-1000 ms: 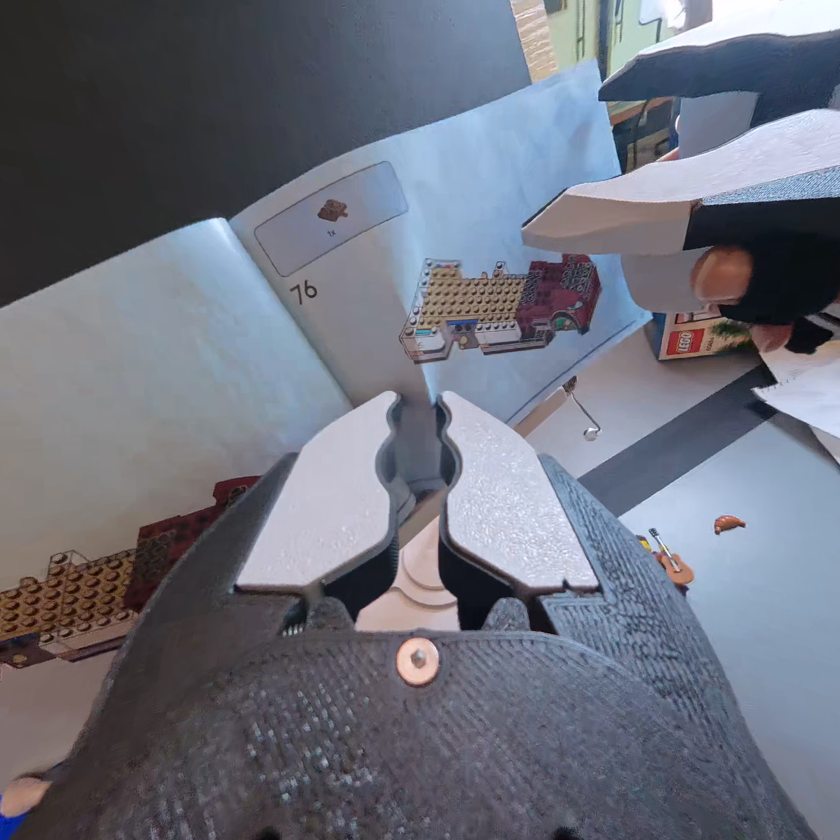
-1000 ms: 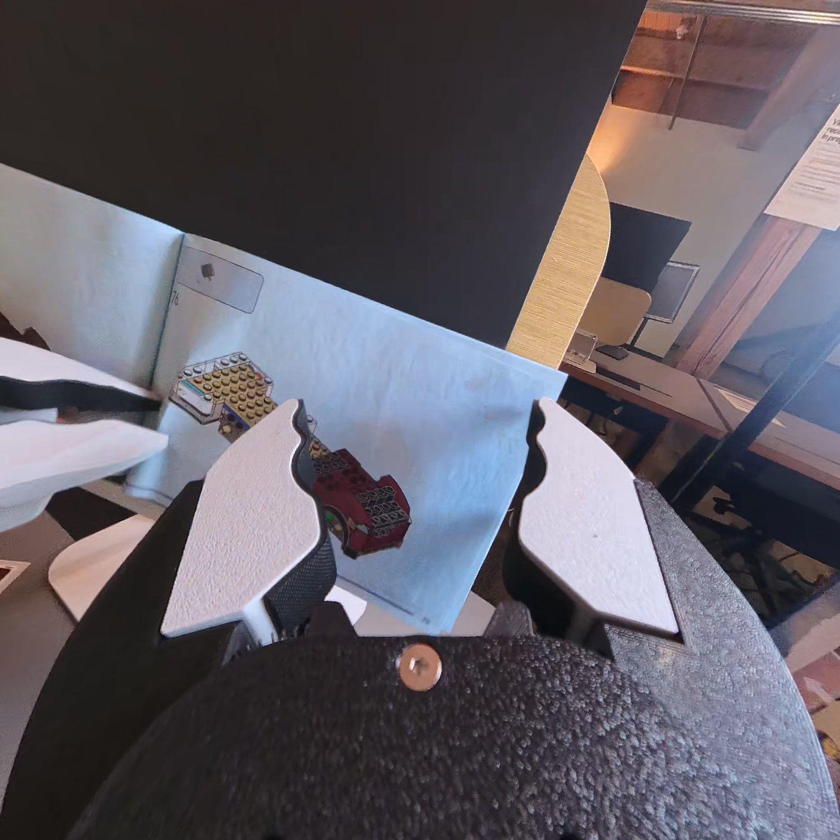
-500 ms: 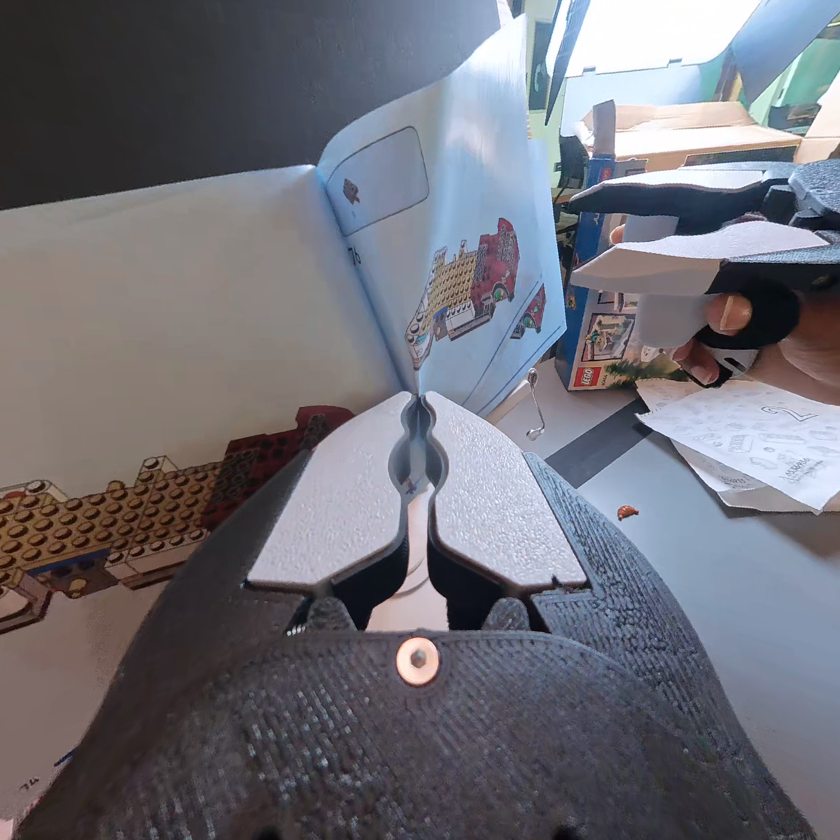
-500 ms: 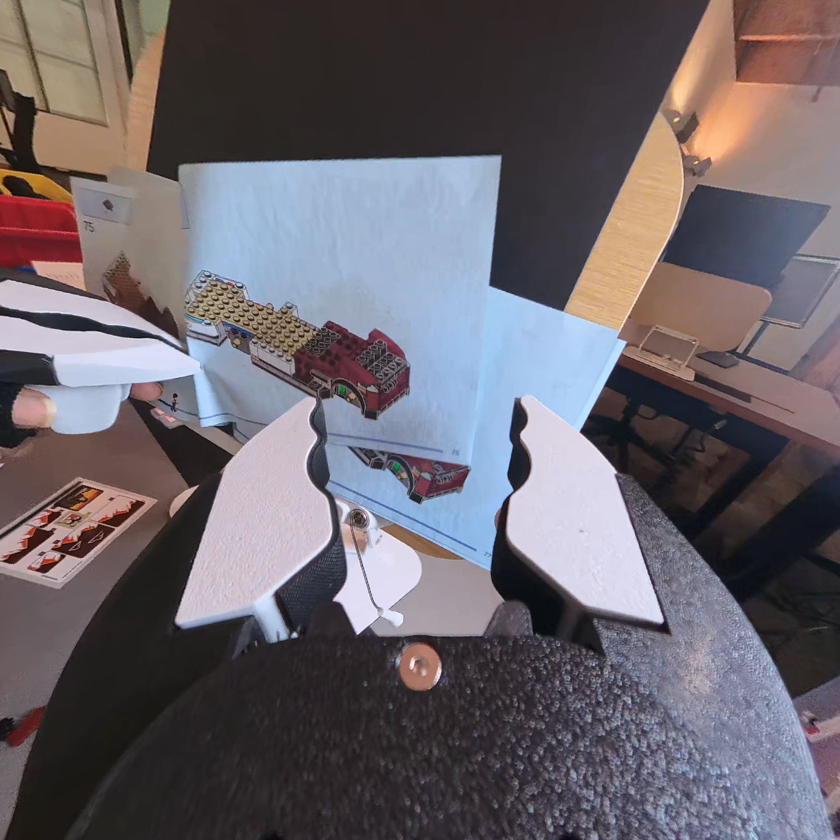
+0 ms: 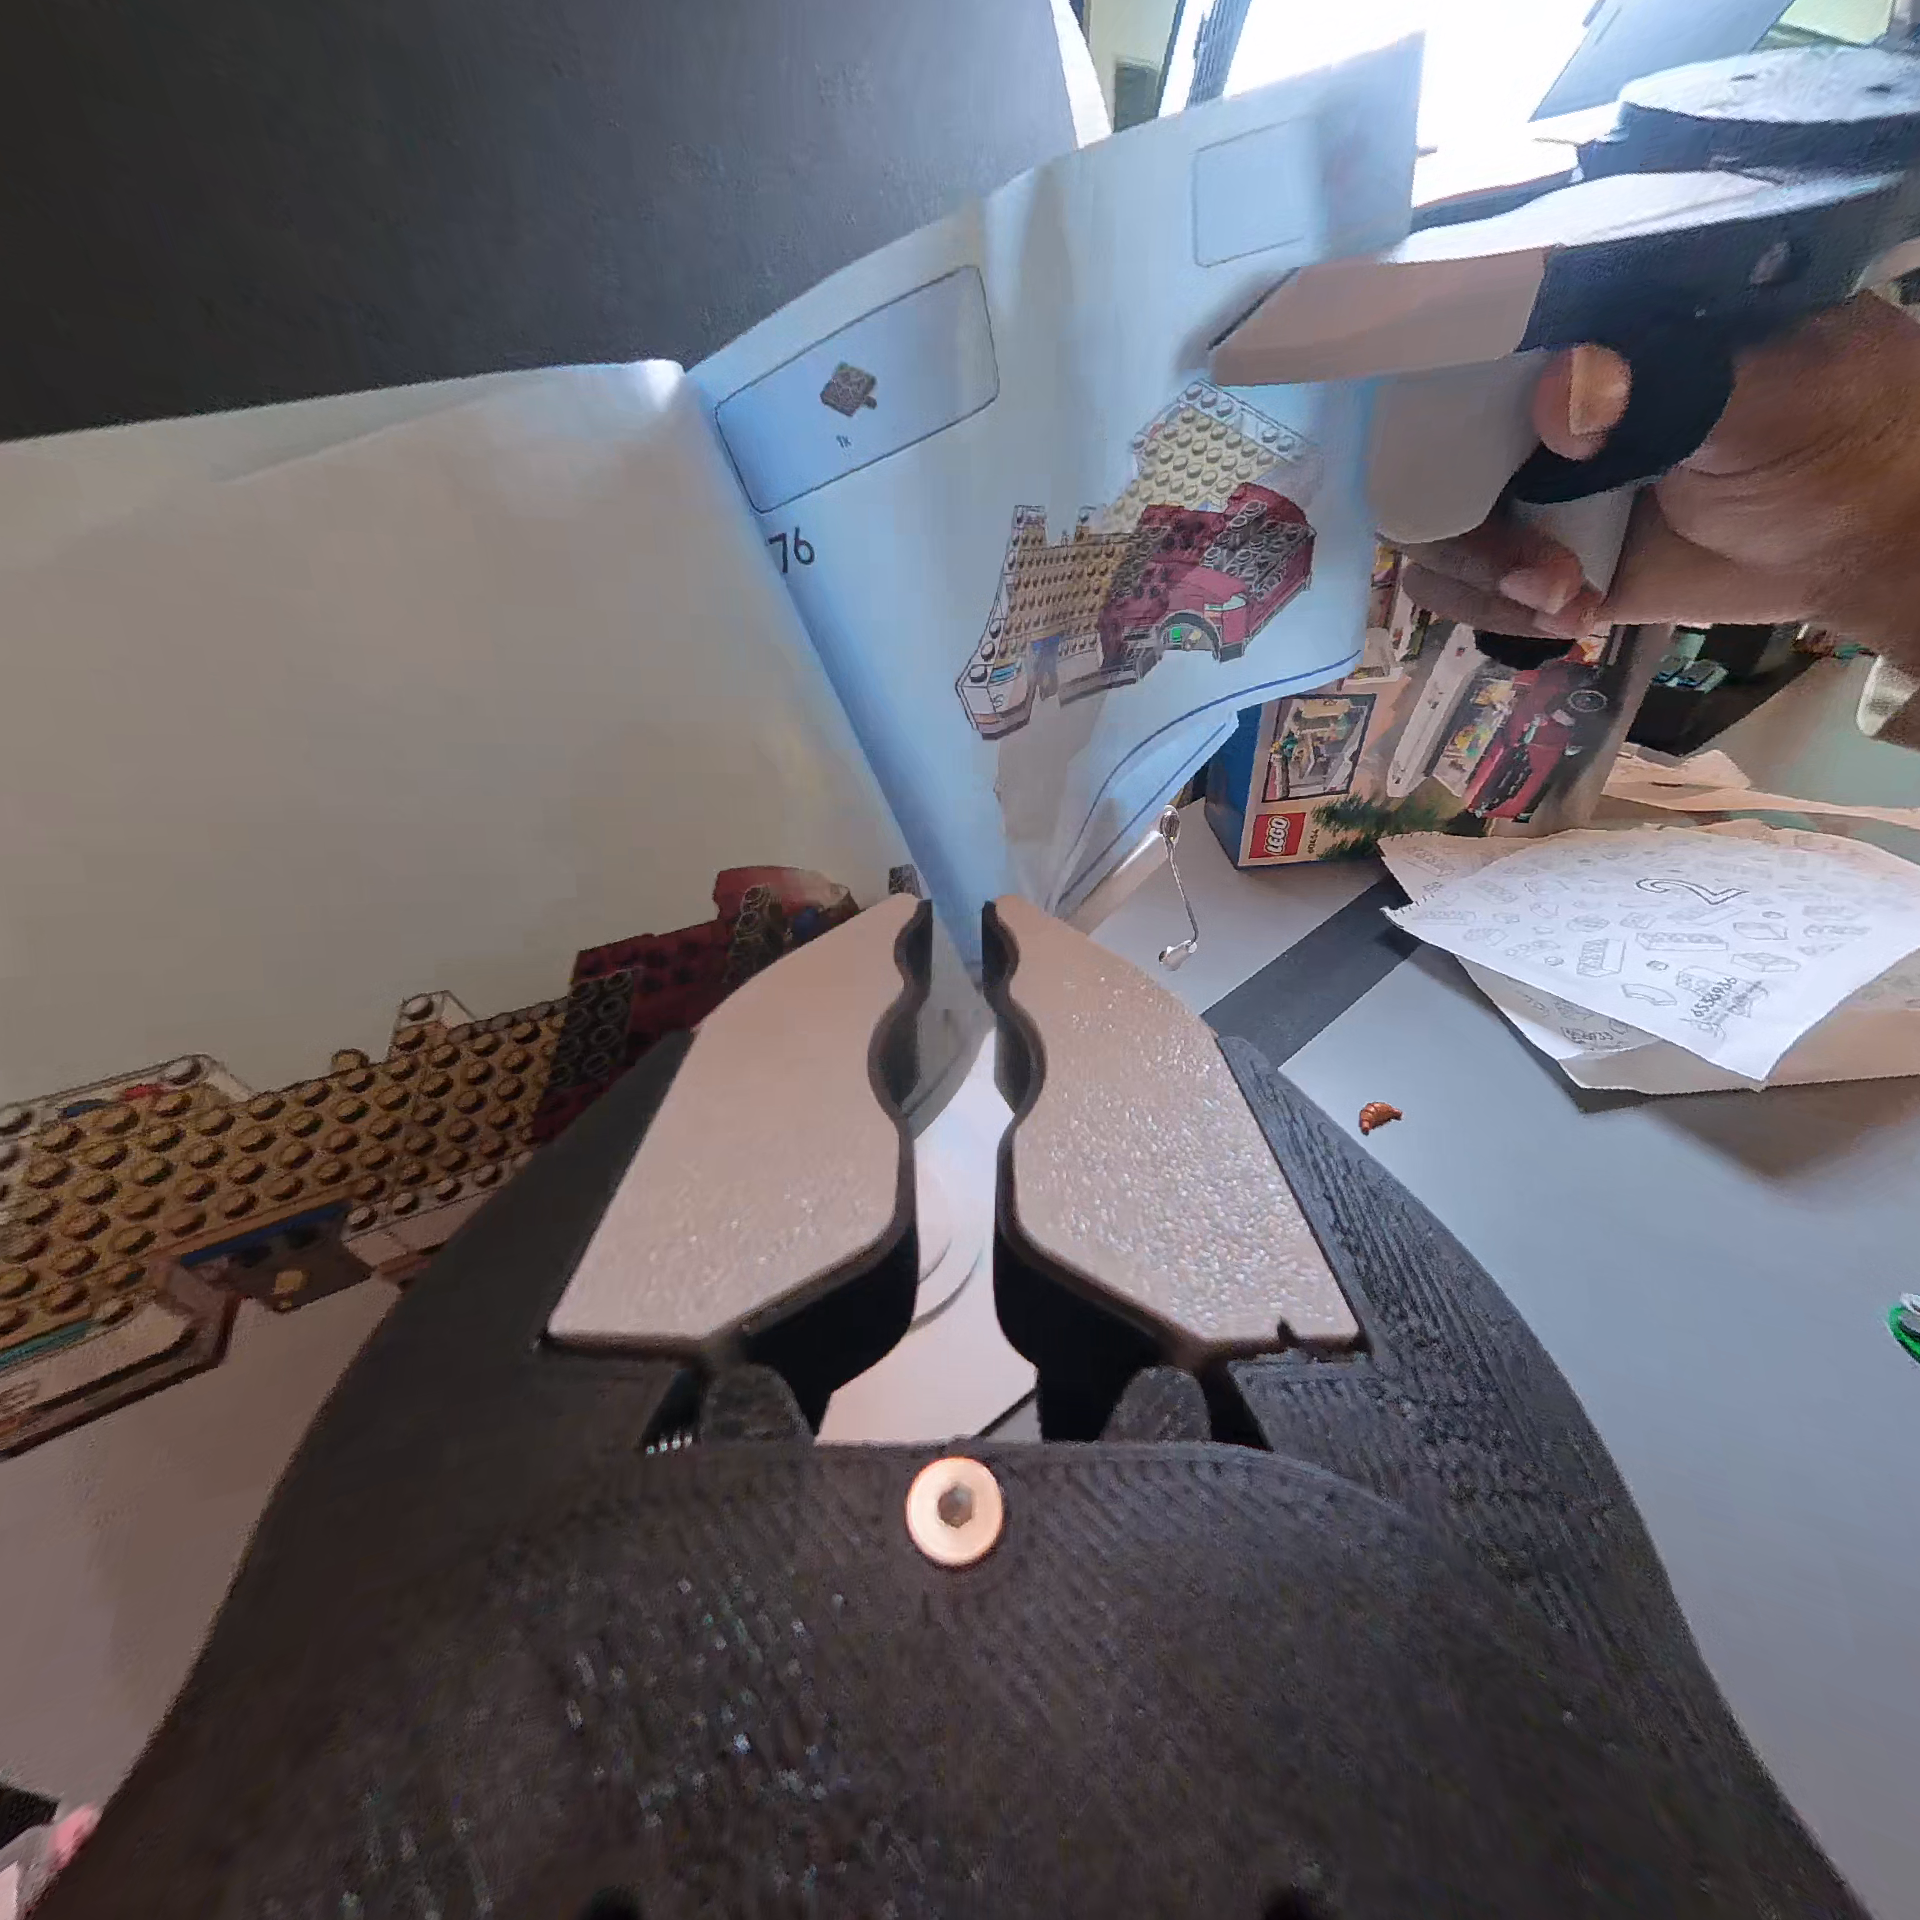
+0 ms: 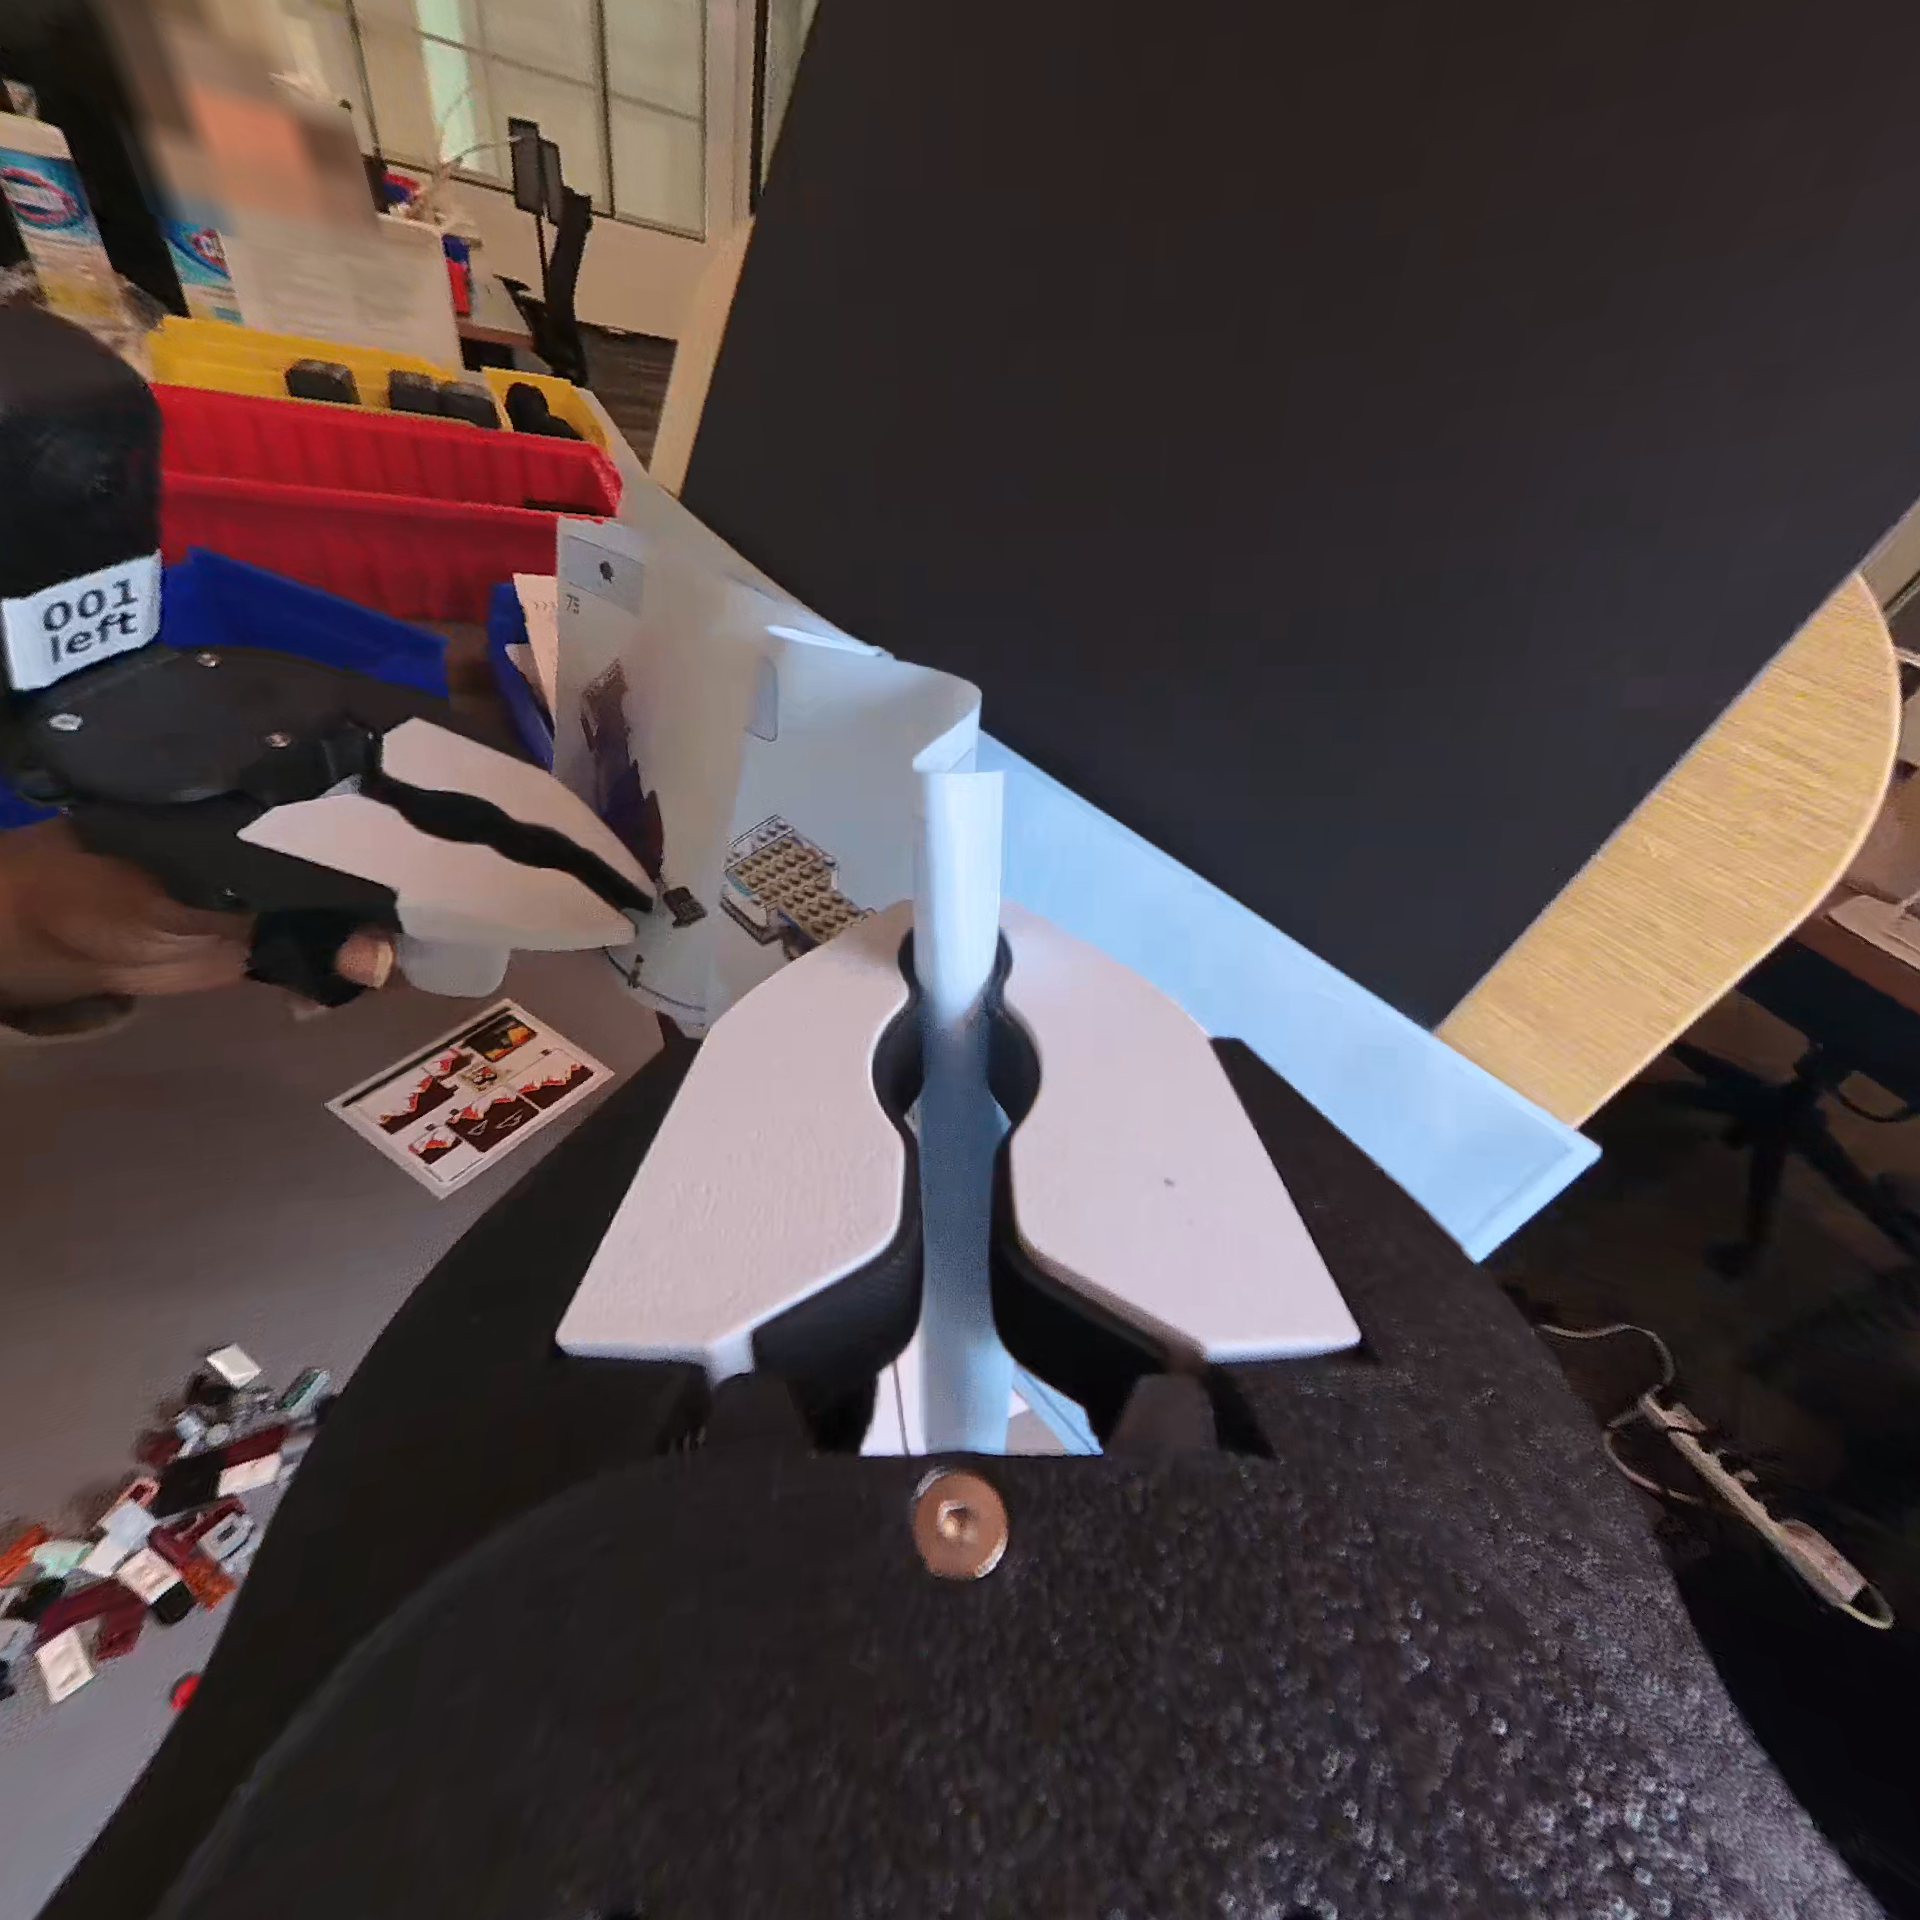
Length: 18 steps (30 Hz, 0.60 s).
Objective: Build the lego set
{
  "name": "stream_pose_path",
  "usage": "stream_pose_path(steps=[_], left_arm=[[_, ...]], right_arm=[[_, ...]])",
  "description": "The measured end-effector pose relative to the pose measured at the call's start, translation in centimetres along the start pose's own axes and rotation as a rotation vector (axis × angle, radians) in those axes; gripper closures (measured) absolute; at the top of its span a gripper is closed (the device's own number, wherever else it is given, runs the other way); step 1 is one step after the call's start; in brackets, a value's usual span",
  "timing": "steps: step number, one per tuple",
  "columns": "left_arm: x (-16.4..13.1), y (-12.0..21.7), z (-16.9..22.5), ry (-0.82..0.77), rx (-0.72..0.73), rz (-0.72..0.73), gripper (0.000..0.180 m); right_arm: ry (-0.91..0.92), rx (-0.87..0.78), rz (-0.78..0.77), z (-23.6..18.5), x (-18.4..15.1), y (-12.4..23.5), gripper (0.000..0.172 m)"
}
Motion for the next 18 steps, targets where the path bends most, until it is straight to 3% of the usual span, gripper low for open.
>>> stream_pose_path(steps=[4, 9, 14, 18], left_arm=[[-0.1, 2.8, -0.4, 0.013, 0.025, -0.020, 0.165], [-3.2, 5.7, -1.2, 0.024, 0.077, -0.169, 0.162], [-4.9, 5.7, -2.5, 0.061, 0.121, -0.202, 0.162], [-4.3, 4.8, -3.6, 0.048, 0.162, -0.210, 0.174]], right_arm=[[0.001, 0.051, -0.050, -1.7, -1.9, 3.0, 0.167], [-0.027, 0.178, -0.109, -5.1, -3.5, 4.7, 0.171], [-0.006, 0.245, -0.157, -9.3, -2.8, 0.9, 0.171], [0.049, 0.191, -0.160, -10.4, -1.9, -3.8, 0.171]])
Point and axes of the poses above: each gripper's, where its closed fingertips meet, y back along the fingers, x out of its top, z = x × y across the jaws, the point moved 7 cm from there along y, back along the fingers, and after that the axes turned 12 degrees about -y, right-handed, at the moved point
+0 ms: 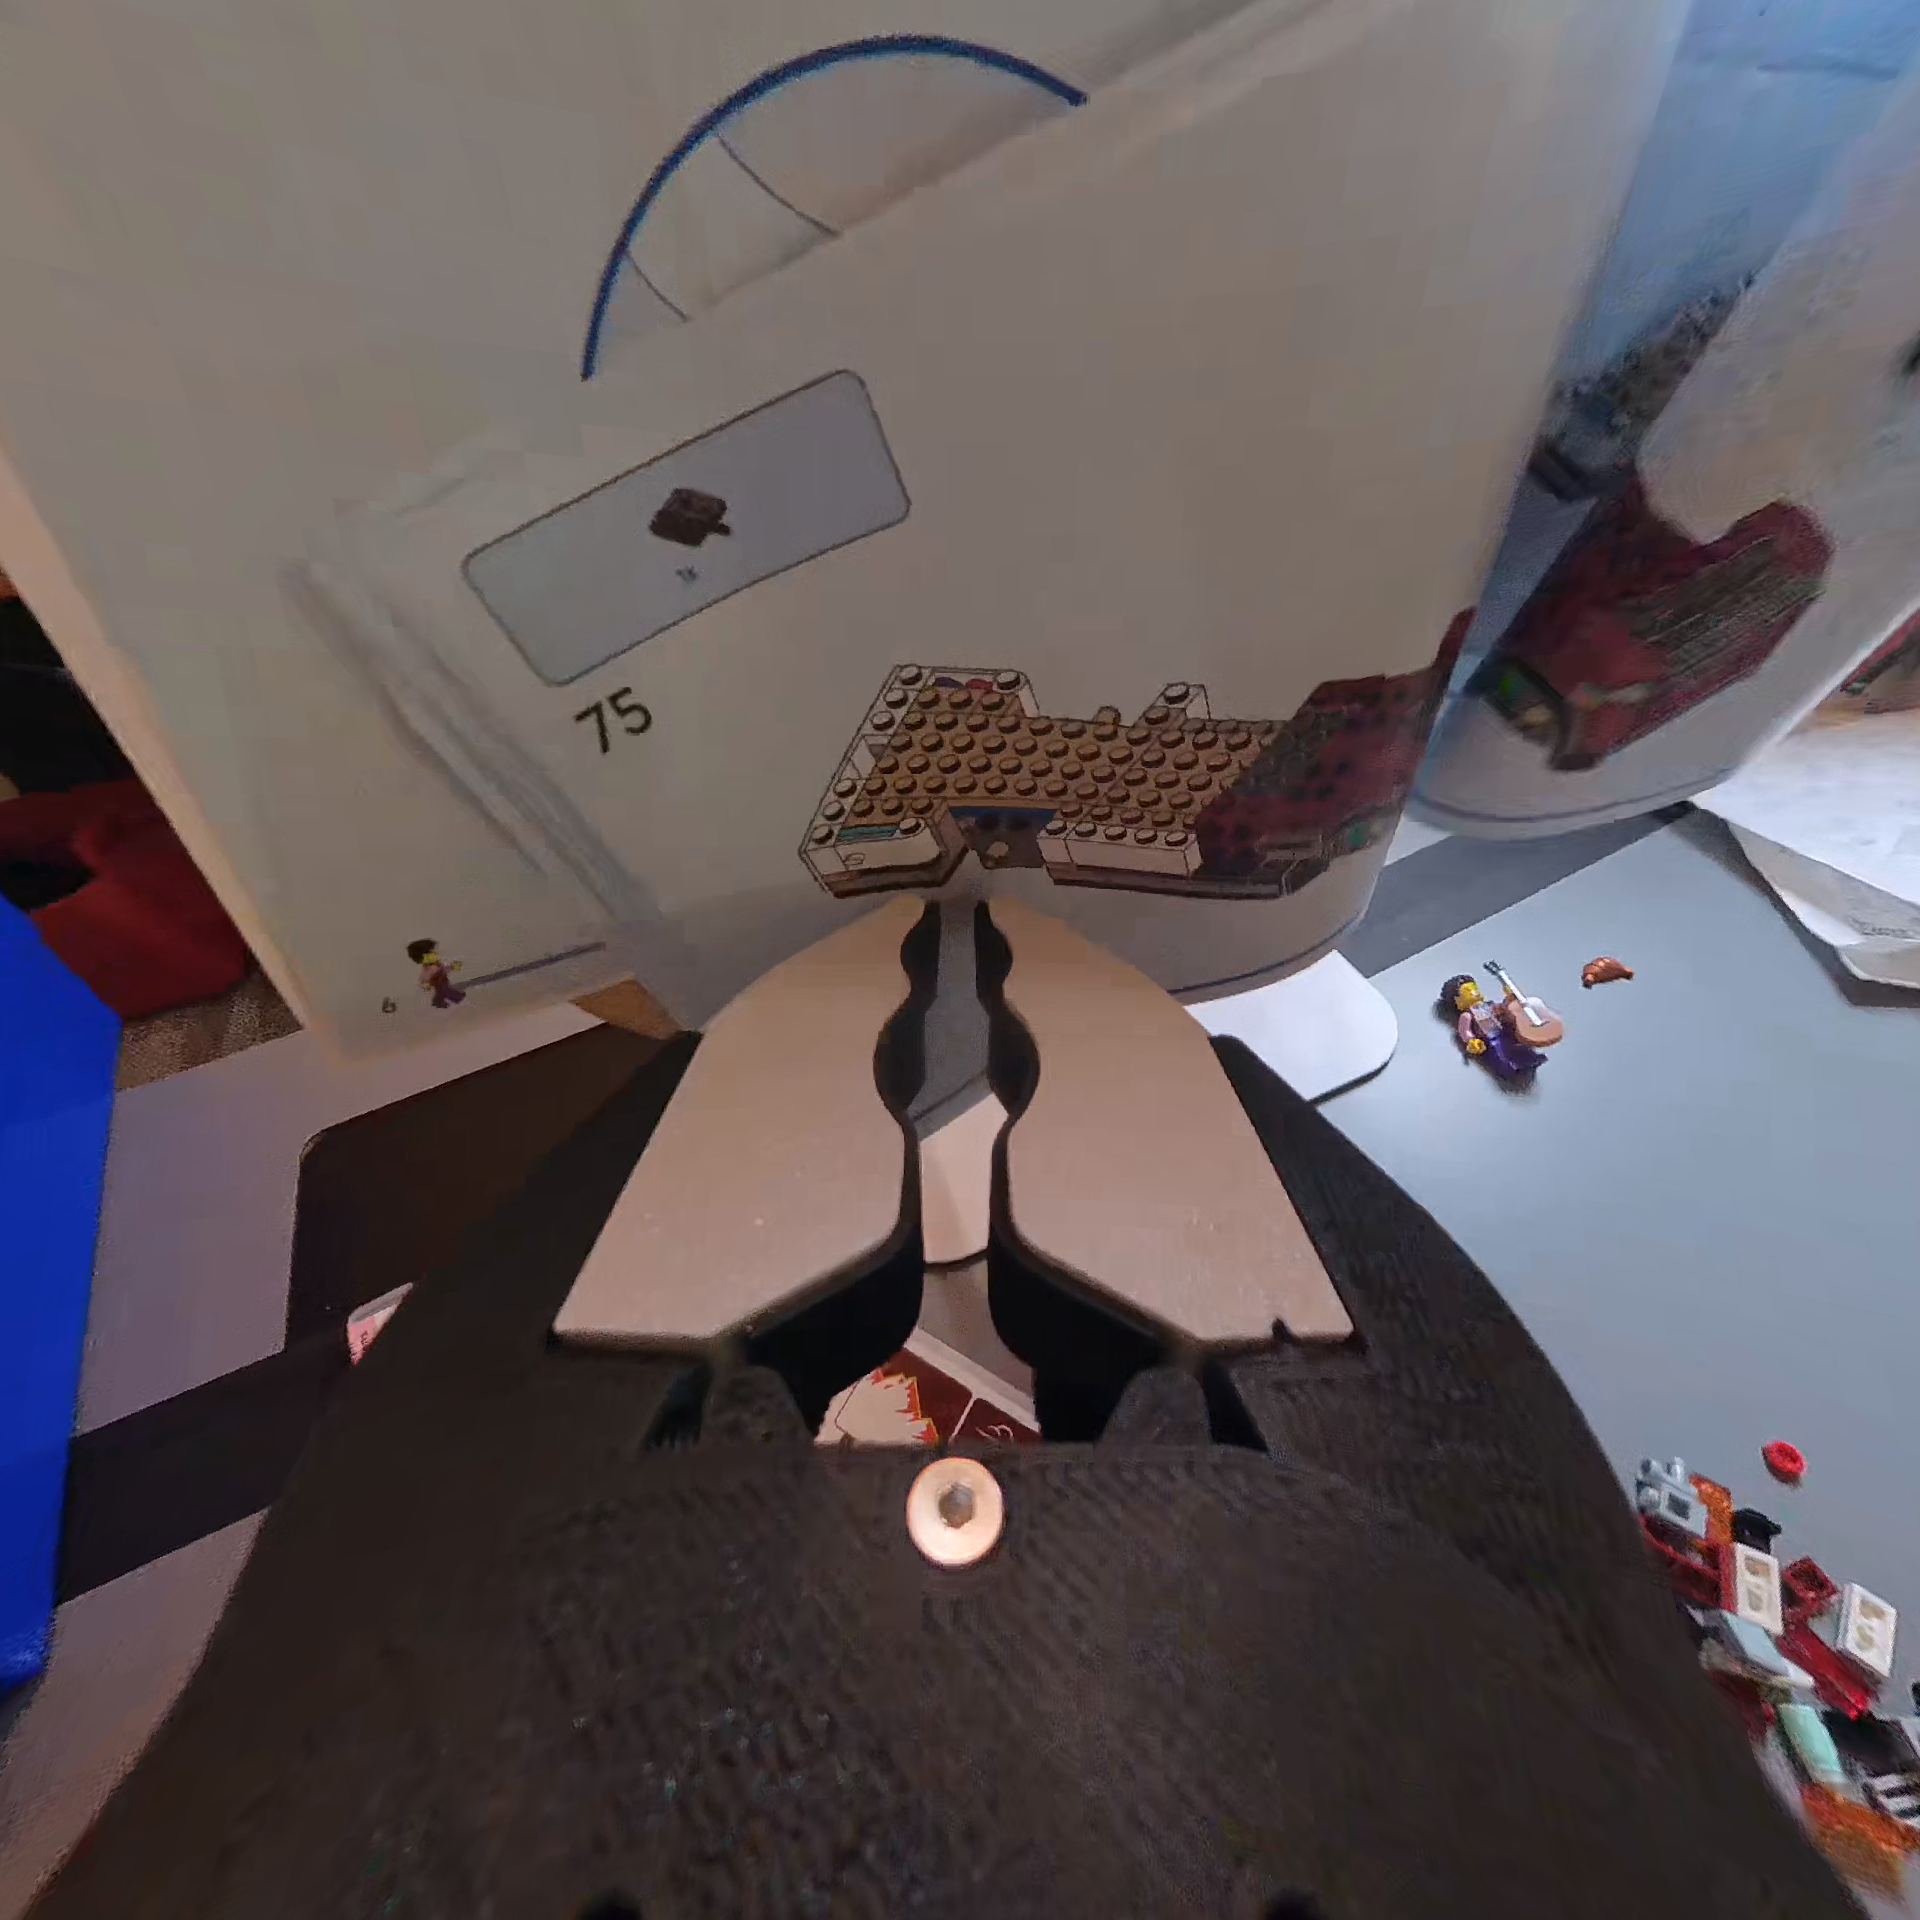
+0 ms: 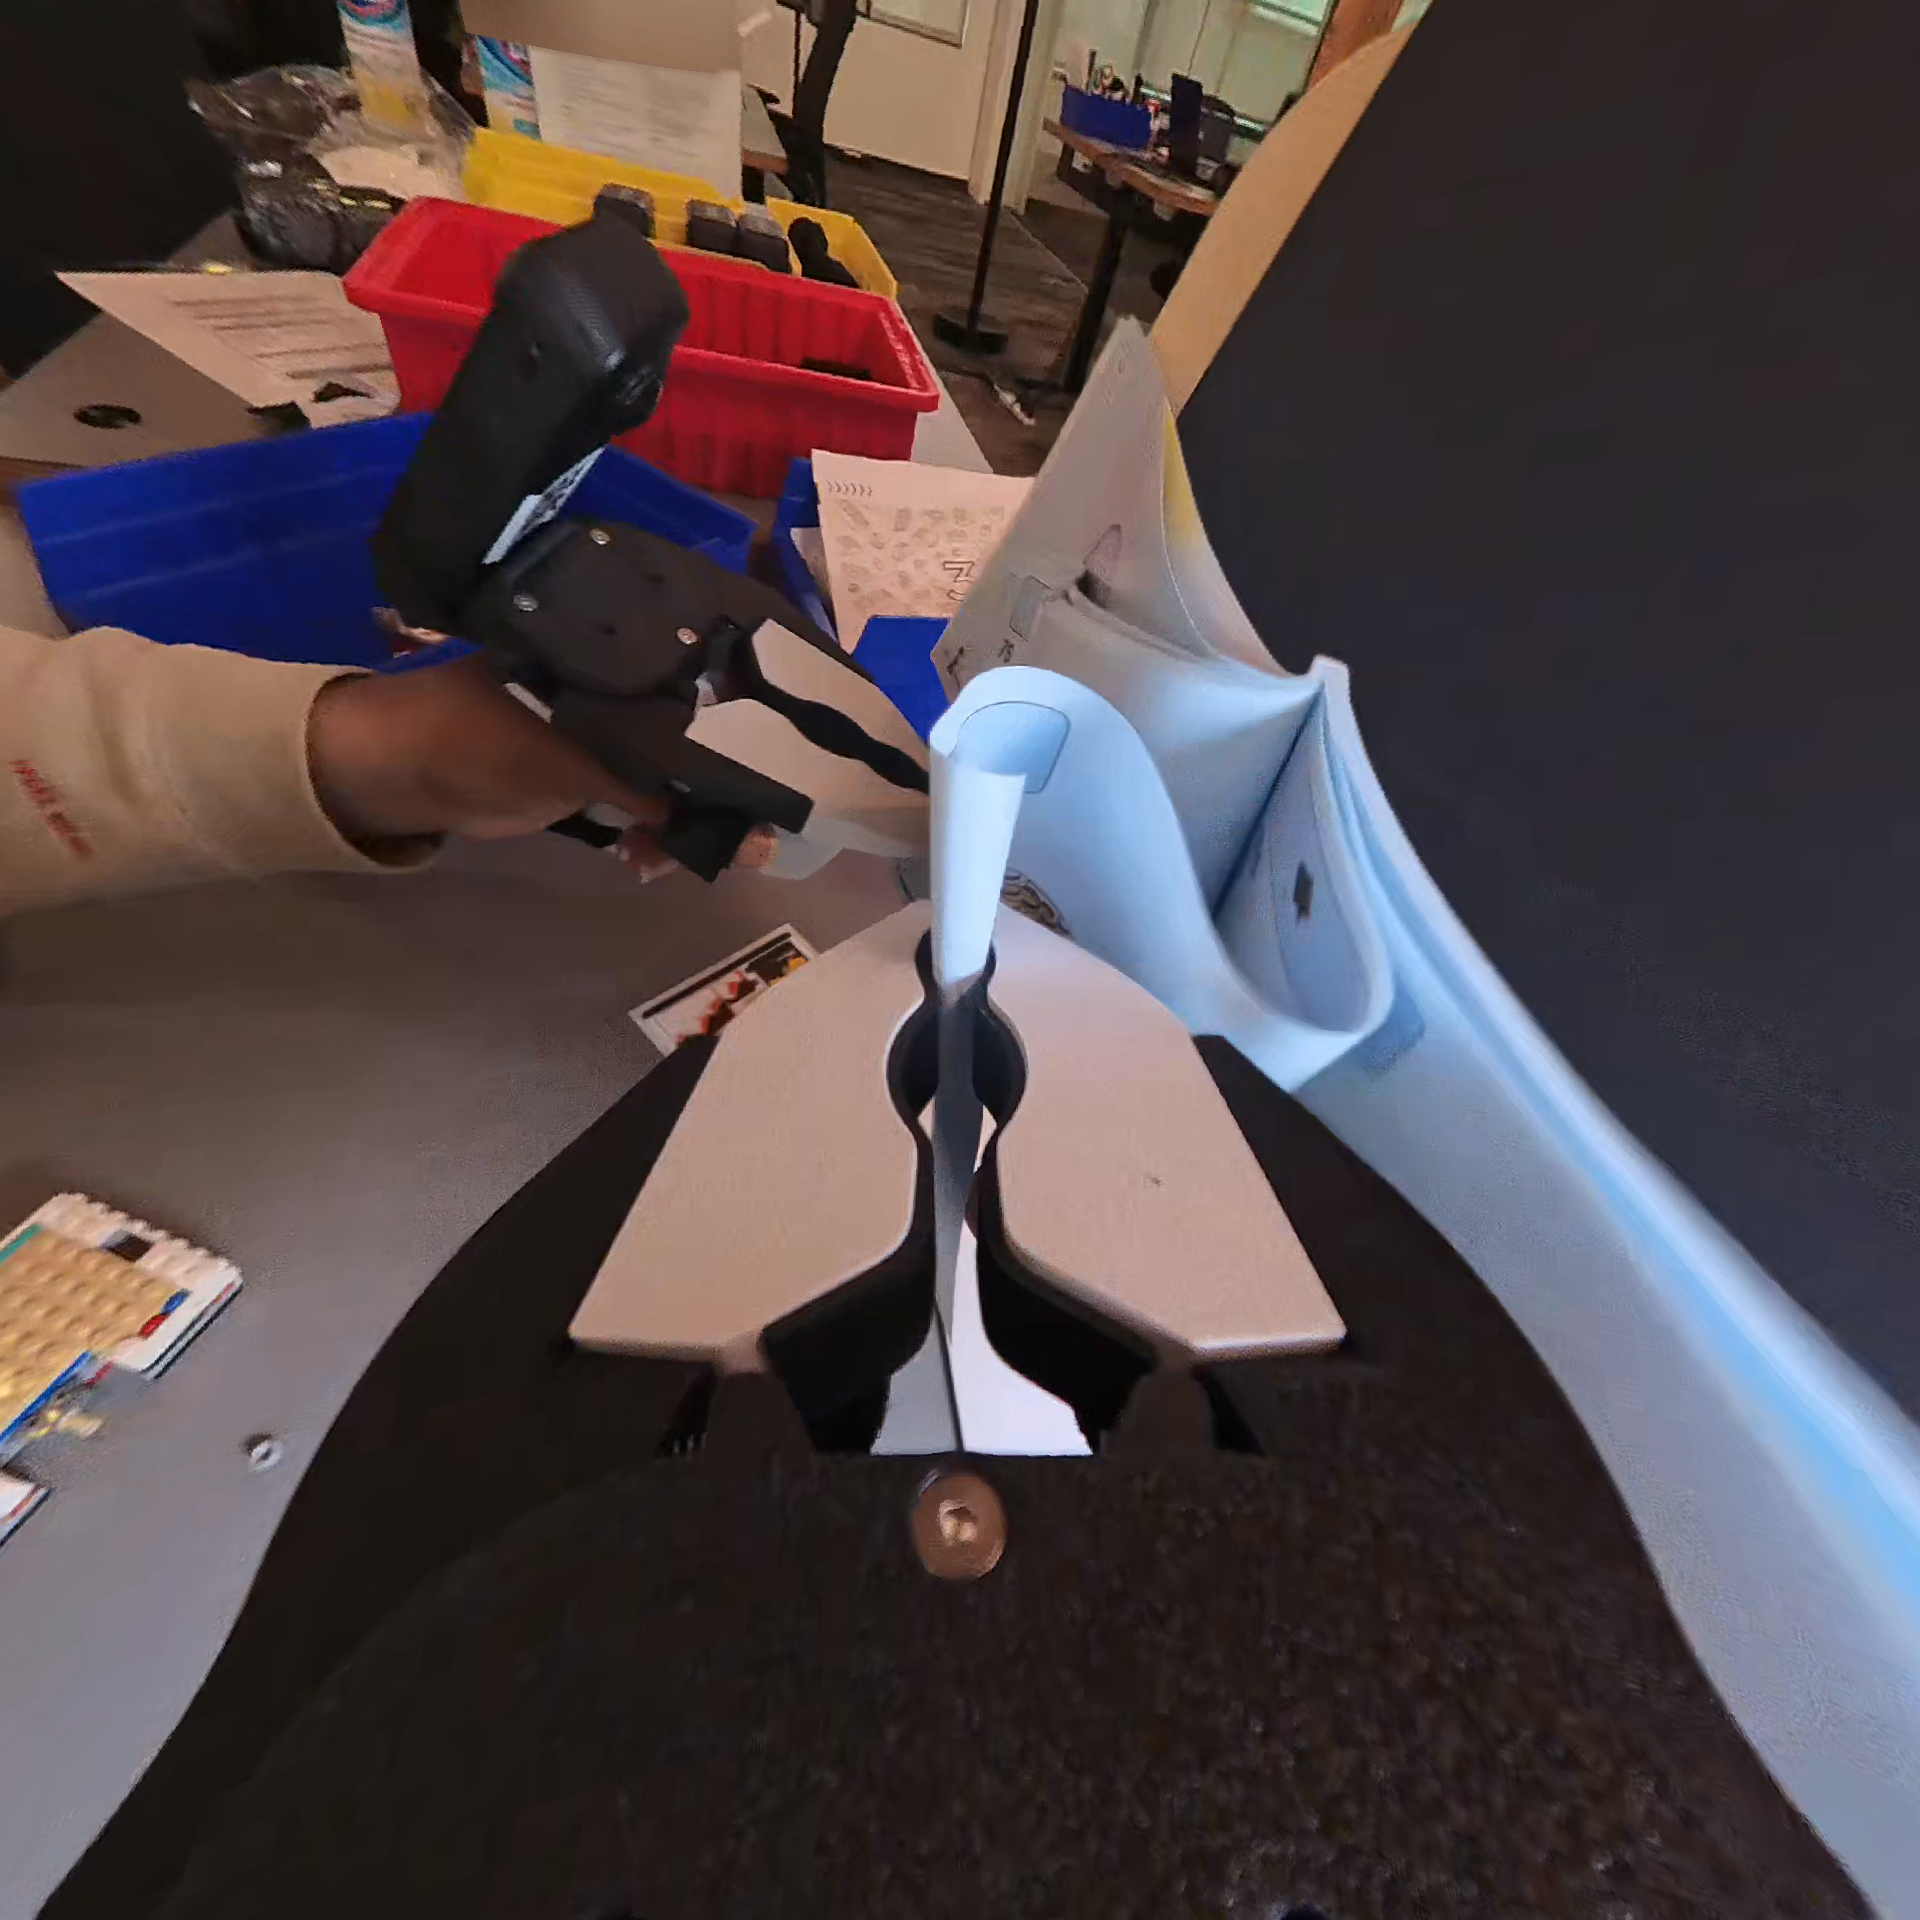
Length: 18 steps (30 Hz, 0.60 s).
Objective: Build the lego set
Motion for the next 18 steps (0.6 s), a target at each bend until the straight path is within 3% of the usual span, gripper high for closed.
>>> stream_pose_path(steps=[5, 12, 18], left_arm=[[1.5, -0.1, -0.9, 0.071, -0.010, 0.020, 0.177], [1.2, 0.0, -1.2, 0.052, -0.004, 0.032, 0.176], [2.6, 0.6, 0.2, -0.034, -0.027, 0.088, 0.174]], right_arm=[[0.009, -0.020, 0.071, 2.1, 1.8, -3.3, 0.171], [0.023, 0.029, 0.120, 4.9, 2.4, -5.5, 0.172], [0.002, 0.058, 0.122, 4.5, 3.0, -7.0, 0.172]])
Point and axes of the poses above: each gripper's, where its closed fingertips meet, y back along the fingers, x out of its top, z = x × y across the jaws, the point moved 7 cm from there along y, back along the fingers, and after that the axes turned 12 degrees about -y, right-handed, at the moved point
